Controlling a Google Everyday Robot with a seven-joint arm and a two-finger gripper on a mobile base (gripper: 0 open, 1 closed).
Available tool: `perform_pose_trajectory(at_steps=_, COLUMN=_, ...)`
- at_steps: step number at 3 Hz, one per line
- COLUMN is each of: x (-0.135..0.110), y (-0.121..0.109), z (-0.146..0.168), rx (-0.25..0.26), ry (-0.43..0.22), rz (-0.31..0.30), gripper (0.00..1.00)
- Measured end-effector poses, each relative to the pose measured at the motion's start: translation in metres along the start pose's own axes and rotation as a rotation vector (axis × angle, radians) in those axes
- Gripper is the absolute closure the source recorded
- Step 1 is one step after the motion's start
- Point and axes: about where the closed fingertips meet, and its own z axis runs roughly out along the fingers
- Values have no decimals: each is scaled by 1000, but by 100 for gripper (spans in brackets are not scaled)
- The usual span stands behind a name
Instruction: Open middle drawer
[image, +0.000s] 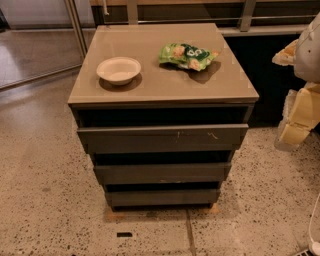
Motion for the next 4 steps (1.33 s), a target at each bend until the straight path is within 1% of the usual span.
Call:
perform_pose_trajectory(at_steps=1, x=0, y=0, z=0, rx=0, ry=0, rz=0, gripper=0)
perform_pose_trajectory(at_steps=2, x=1, y=-1, z=27, rx=15, ry=-4, rz=-8, gripper=0)
perform_pose_trajectory(at_steps=3, x=3, y=4, z=93, rx=7, ry=-16, rz=-31, gripper=0)
perform_pose_trajectory(at_steps=4, x=5, y=14, z=178, rx=-31, ry=-26, rz=-47, gripper=0)
